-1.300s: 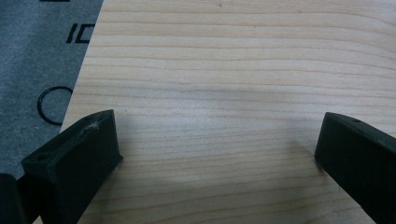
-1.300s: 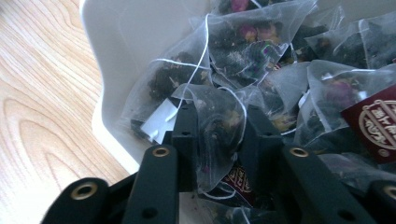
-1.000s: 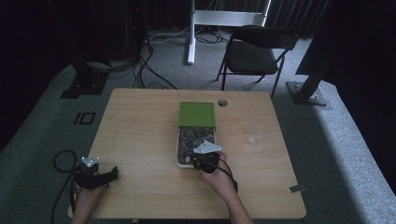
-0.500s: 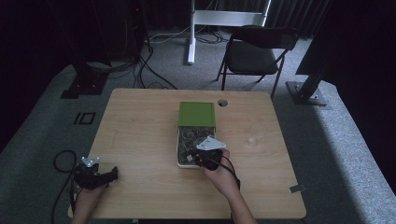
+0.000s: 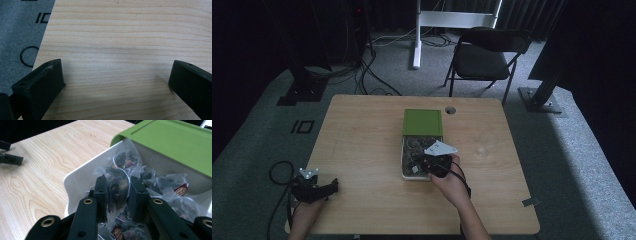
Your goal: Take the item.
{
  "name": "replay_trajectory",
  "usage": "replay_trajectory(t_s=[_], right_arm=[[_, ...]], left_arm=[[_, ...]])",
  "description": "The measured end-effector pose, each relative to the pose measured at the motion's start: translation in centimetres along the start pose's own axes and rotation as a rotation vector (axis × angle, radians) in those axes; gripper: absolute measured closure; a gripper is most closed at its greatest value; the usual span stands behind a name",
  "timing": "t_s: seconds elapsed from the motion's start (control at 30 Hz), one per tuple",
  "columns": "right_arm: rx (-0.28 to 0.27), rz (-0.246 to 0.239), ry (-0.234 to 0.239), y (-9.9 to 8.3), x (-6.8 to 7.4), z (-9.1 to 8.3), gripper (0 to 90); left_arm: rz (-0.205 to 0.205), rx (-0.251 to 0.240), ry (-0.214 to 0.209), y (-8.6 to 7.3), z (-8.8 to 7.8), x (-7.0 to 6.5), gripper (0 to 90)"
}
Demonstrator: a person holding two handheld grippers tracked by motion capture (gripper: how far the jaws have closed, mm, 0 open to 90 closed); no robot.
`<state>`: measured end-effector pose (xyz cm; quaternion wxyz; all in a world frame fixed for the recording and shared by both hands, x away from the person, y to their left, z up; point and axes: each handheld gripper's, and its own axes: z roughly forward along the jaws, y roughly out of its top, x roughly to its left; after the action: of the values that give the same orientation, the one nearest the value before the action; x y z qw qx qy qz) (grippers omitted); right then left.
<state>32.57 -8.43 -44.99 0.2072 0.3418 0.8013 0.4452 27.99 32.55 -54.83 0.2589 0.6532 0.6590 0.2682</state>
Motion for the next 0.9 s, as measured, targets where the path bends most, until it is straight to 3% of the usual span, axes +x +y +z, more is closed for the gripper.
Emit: replay_trajectory(t_s=[0.9], right_arm=[[-0.066, 0.048, -0.059, 1.0, -3.9, -3.2, 72.6]], left_arm=[[0.003, 0.002, 0.000, 0.0, 0.0, 0.0, 0.3]])
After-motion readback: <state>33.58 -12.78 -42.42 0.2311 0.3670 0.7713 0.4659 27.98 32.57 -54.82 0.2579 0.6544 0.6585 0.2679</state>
